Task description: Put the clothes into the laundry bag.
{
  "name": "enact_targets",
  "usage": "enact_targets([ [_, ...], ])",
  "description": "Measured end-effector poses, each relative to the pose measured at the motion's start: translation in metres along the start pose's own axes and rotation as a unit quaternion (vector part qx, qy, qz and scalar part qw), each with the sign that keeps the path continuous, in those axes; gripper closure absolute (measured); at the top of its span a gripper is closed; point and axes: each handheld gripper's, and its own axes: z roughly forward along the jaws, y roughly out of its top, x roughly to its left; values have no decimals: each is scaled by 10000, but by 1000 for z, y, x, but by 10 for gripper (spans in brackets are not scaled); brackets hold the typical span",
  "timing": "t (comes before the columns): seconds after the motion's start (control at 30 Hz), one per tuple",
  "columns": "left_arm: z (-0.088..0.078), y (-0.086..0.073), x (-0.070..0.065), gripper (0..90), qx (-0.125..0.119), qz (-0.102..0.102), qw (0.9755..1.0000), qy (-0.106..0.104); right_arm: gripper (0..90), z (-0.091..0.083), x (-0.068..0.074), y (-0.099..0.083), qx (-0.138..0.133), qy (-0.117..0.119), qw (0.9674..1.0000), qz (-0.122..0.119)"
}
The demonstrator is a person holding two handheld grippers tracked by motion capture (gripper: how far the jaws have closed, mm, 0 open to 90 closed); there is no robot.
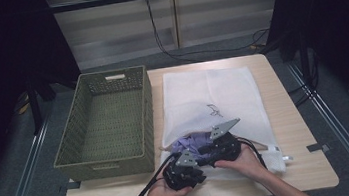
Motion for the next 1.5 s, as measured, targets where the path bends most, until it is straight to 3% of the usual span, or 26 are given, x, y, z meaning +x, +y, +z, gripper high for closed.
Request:
enact_targets([
  [0.2, 0, 0, 0, 763, -9, -67, 10000, 19, 513, 3, 1, -2, 41, -56, 9998, -161],
  [0.27, -1, 0, 0, 763, 40, -8, 10000, 20, 510, 4, 3, -3, 42, -137, 9996, -227],
  [0.3, -1, 0, 0, 762, 36, -37, 10000, 21, 512, 6, 6, -4, 92, -268, 9985, -458],
  [0.33, 0, 0, 0, 762, -12, -94, 10000, 10, 517, 7, 7, -4, 131, -305, 9981, -523],
  [0.43, 0, 0, 0, 762, -19, -111, 9999, 10, 586, 7, 7, -3, 174, -430, 9975, -527],
  [0.67, 0, 0, 0, 762, -21, -120, 9999, -11, 793, 5, 3, -1, 181, -582, 9978, -270],
  [0.73, 0, 0, 1, 763, 29, -41, 10000, -3, 810, 5, 2, 0, 163, -568, 9981, -168],
  [0.87, 2, 0, -1, 763, -77, -79, 9999, 9, 823, 3, 1, 1, 168, -597, 9980, -99],
  [0.9, 0, 1, -1, 764, 14, -25, 10000, 39, 823, 3, 1, 1, 145, -564, 9983, -67],
  [1.0, 1, 1, -2, 778, -9, 50, 10000, 59, 824, 0, 0, 2, 132, -592, 9981, -45],
  [1.27, 2, 0, 0, 829, -62, -21, 10000, 49, 824, -5, -4, 4, 100, -709, 9974, -18],
  [1.33, 1, 1, 1, 838, 28, -62, 10000, 37, 824, -6, -6, 4, 65, -758, 9971, 14],
  [1.43, 3, 1, 0, 846, -108, -82, 9999, 37, 824, -9, -10, 4, 43, -815, 9966, 93],
  [1.5, 2, 2, 0, 848, 32, -31, 10000, 73, 824, -10, -12, 4, 46, -856, 9963, 109],
])
